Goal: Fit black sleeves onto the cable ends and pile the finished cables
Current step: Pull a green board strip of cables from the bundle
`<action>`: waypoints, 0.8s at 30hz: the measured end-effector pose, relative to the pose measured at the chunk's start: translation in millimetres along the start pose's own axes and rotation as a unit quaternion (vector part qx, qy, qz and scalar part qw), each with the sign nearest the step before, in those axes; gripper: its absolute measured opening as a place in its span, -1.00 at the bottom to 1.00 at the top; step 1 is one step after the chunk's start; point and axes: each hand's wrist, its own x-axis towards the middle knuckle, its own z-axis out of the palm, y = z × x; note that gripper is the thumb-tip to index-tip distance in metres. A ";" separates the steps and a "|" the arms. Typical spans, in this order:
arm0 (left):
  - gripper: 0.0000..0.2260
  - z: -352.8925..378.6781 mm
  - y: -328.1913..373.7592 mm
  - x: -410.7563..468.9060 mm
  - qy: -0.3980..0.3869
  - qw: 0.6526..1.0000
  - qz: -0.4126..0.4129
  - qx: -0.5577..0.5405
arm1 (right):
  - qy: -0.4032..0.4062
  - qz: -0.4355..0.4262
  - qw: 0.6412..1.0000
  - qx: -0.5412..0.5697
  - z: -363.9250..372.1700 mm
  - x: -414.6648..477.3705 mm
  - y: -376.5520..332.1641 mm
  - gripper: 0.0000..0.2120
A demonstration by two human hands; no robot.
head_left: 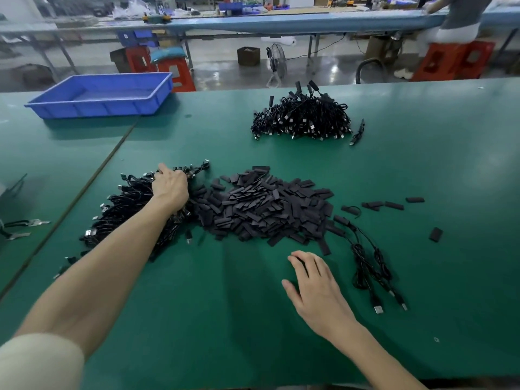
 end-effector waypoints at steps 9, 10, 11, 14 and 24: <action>-0.69 -69.0 0.9 -22.0 0.229 0.965 0.129 0.019 | 0.008 -0.006 1.000 -0.025 2.9 1.3 0.9 -0.38; -0.71 -83.0 4.9 -27.6 0.249 0.958 0.145 0.004 | 0.008 -0.005 1.000 -0.026 3.5 1.5 1.1 -0.37; -0.77 -96.6 9.7 -34.9 0.270 0.949 0.161 -0.018 | 0.007 -0.005 1.000 -0.026 3.9 2.0 1.2 -0.37; -0.83 -127.2 24.3 -61.3 0.278 0.932 0.191 -0.134 | 0.007 -0.004 1.000 -0.024 4.4 2.8 1.2 -0.36; -0.86 -109.7 35.1 -152.7 -0.115 0.800 0.129 -0.574 | 0.016 0.002 1.000 0.009 4.5 4.6 4.7 -0.39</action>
